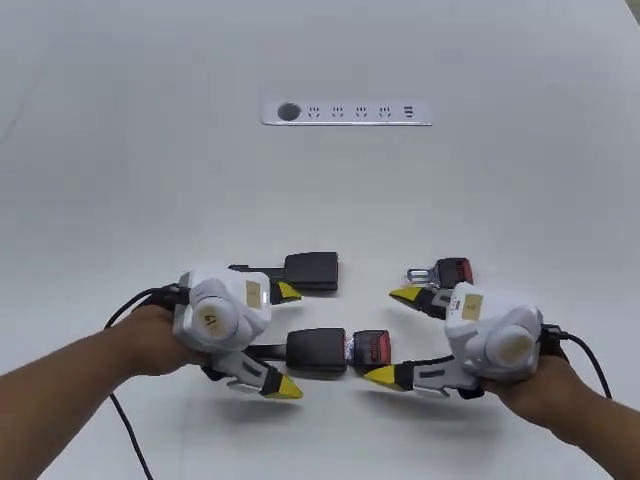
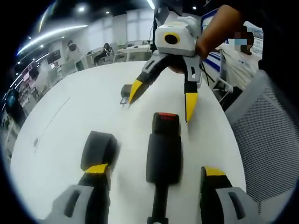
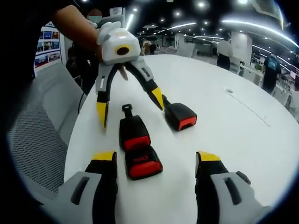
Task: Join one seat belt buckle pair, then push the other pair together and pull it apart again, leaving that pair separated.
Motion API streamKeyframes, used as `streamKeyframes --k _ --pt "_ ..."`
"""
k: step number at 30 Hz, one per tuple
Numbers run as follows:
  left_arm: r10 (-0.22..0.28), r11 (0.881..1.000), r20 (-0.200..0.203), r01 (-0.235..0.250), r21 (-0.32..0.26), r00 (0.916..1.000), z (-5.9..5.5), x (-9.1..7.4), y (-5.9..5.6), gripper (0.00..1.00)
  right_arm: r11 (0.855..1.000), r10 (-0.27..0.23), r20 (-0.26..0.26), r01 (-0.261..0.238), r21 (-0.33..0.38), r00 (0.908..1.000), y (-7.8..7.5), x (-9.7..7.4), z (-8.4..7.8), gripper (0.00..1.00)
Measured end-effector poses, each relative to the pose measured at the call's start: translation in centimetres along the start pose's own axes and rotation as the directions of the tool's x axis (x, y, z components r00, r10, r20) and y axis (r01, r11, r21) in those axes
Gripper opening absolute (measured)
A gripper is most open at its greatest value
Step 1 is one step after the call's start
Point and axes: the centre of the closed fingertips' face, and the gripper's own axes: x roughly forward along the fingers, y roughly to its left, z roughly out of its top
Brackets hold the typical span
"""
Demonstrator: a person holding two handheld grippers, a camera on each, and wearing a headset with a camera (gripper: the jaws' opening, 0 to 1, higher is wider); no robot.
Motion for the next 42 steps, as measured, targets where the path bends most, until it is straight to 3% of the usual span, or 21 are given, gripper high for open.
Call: streamKeyframes --k 1,3,6,7,10,18,21,27,37,42 --pt "0.007 1.0 0.003 -0.007 -0.002 1.0 0.1 -0.2 0.2 0.84 1.0 0.015 0.006 -0.015 0.028 0.9999 0.2 -0.1 0.2 0.68" --pt "0.037 0.998 0.044 -0.039 0.047 0.9984 0.7 -0.7 1.1 0.85 1.0 -0.022 0.007 0.022 -0.002 0.9997 -0.7 -0.5 0.3 0.71" --pt "0.051 0.999 0.025 -0.051 -0.007 0.9984 0.3 -1.3 2.0 0.87 1.0 -0.025 0.022 0.024 0.016 0.9995 -1.1 -1.0 0.7 0.73" --pt "0.06 0.998 0.039 -0.06 0.002 0.9975 0.4 -1.6 2.4 0.88 0.999 -0.039 0.029 0.039 -0.008 0.9988 -1.5 -1.2 0.8 0.75" --pt "0.076 0.997 0.045 -0.076 -0.003 0.9961 0.4 -2.2 3.4 0.87 0.999 -0.051 0.024 0.05 0.022 0.9984 -2.3 -1.6 0.8 0.81" --pt "0.105 0.994 0.067 -0.104 -0.021 0.9922 1.1 -3.3 6.2 0.82 0.997 -0.081 0.008 0.081 0.013 0.9966 -6.0 -3.0 0.2 0.79" --pt "0.104 0.994 0.073 -0.102 -0.029 0.9919 1.5 -3.4 6.8 0.81 0.996 -0.084 0.003 0.083 0.01 0.9965 -6.9 -3.4 0.1 0.79" --pt "0.093 0.995 0.079 -0.091 -0.035 0.9925 1.8 -2.9 7.8 0.76 0.998 -0.059 -0.014 0.059 0.024 0.9982 -8.7 -4.2 -0.8 0.78" --pt "0.057 0.997 0.063 -0.054 -0.047 0.9964 0.8 -1.1 9.1 0.69 0.998 -0.001 -0.053 0.004 0.055 0.9986 -10.7 -4.6 -3.0 0.78" --pt "0.032 0.998 0.056 -0.029 -0.056 0.9979 0.3 -0.2 9.2 0.64 0.998 0.021 -0.081 -0.016 0.062 0.9965 -11.3 -4.5 -4.0 0.7"
